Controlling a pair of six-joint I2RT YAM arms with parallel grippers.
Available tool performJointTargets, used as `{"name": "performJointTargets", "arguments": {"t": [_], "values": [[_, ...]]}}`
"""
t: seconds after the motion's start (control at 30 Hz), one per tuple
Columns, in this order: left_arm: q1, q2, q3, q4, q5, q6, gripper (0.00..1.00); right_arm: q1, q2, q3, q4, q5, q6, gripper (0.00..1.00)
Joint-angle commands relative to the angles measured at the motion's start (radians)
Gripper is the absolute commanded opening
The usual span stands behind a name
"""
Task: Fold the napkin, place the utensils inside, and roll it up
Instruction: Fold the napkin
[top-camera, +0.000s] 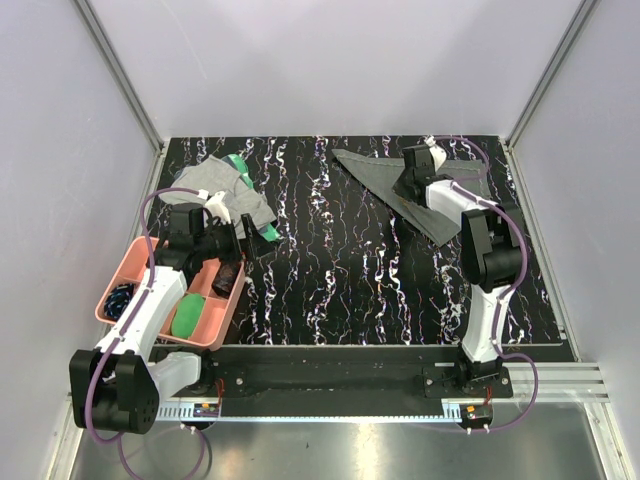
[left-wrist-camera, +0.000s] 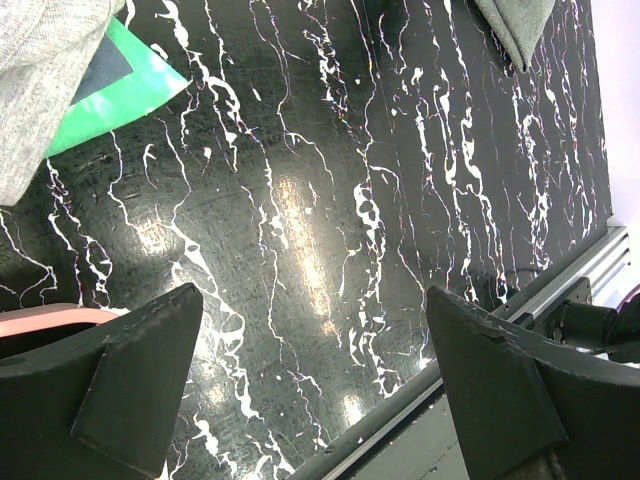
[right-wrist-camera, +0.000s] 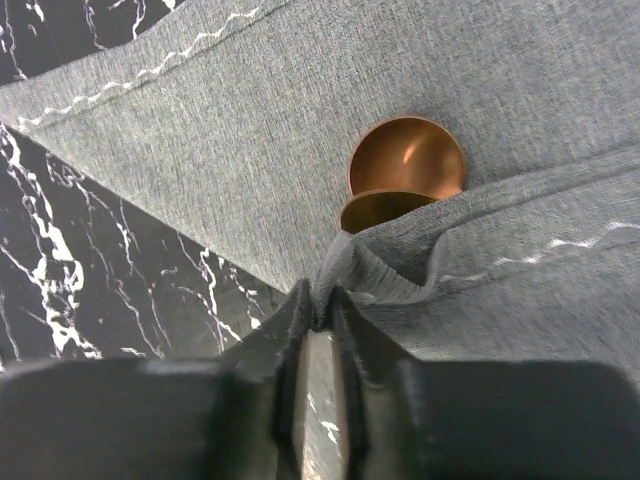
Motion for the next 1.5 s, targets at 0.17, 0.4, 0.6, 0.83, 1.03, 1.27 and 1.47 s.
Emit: {"name": "performJointTargets", "arguments": {"t": [0.17, 0.4, 0.6, 0.83, 1.03, 1.27, 1.47], "values": [[-0.003, -0.005, 0.045, 0.022, -0.028, 0.021, 0.96, 0.014, 0.026, 0.182, 0.034, -0.019, -0.065, 0.58], [-0.003, -0.021, 0.044, 0.016, -0.046, 0.022, 0.96, 0.016, -0.055, 0.2, -0.019, -0.03, -0.177, 0.62], [-0.003, -0.017, 0.044, 0.019, -0.049, 0.021, 0.96, 0.02, -0.083, 0.076, -0.082, -0.127, -0.165, 0.59], [-0.003, -0.019, 0.041, 0.018, -0.055, 0.022, 0.96, 0.036, -0.098, -0.044, -0.065, -0.113, -0.156, 0.59], [-0.003, -0.013, 0.039, 0.019, -0.055, 0.021, 0.96, 0.098, -0.046, 0.017, -0.061, -0.069, -0.289, 0.57], [-0.003, -0.002, 0.041, 0.021, -0.054, 0.019, 0.96, 0.137, 0.089, 0.213, -0.119, -0.007, -0.461, 0.57], [-0.001, -0.002, 0.041, 0.019, -0.057, 0.021, 0.96, 0.138, 0.216, 0.371, -0.134, 0.023, -0.561, 0.55]]}}
